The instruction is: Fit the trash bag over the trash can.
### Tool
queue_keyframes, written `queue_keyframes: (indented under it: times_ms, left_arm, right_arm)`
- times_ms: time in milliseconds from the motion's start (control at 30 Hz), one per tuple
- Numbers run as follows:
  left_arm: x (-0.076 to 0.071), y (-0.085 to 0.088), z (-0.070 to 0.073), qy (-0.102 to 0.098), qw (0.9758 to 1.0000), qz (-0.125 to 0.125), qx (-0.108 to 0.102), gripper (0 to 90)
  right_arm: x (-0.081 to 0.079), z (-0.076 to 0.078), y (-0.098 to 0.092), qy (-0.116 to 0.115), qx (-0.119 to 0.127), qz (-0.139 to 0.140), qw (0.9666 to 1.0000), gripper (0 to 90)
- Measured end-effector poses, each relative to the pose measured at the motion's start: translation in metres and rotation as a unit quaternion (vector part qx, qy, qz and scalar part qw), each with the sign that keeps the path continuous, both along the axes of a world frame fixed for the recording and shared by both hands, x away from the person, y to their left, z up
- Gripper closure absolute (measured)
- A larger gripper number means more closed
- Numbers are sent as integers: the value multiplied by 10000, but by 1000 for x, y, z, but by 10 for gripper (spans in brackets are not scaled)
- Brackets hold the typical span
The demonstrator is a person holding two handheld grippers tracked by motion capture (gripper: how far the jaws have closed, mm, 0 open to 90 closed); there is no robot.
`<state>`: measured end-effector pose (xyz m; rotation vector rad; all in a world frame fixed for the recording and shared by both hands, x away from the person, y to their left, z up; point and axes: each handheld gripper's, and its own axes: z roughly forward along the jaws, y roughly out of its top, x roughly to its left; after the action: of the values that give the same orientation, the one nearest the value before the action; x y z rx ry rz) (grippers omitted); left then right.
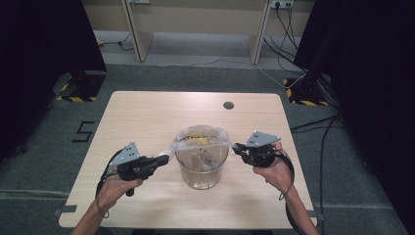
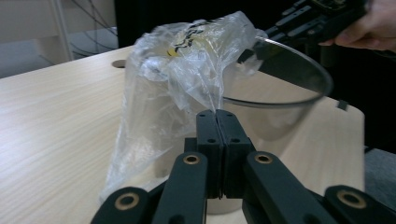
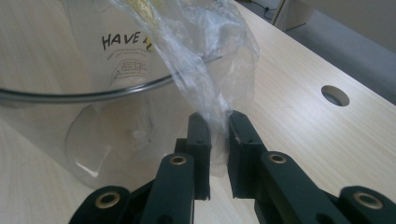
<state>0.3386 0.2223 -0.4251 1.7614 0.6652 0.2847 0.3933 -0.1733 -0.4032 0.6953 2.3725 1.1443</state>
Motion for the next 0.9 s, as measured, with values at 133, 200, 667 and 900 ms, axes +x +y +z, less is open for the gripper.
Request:
queue_keyframes:
  times_ms: [133, 200, 667, 900]
  left_arm:
    - [-6, 2, -8, 88, 9996, -227, -108, 896]
    - [-9, 2, -12, 112, 9994, -315, -89, 896]
    - [-9, -1, -33, 208, 9981, -581, -37, 898]
    - [-13, -3, -38, 168, 9976, -663, 46, 898]
  right_arm:
    - [-11, -5, -4, -53, 58, 26, 10000, 825]
    - [-17, -8, -5, -53, 64, 87, 9999, 827]
    - [-42, -28, 6, -57, -168, 374, 9991, 850]
    - [-45, -36, 10, -27, -356, 368, 9987, 854]
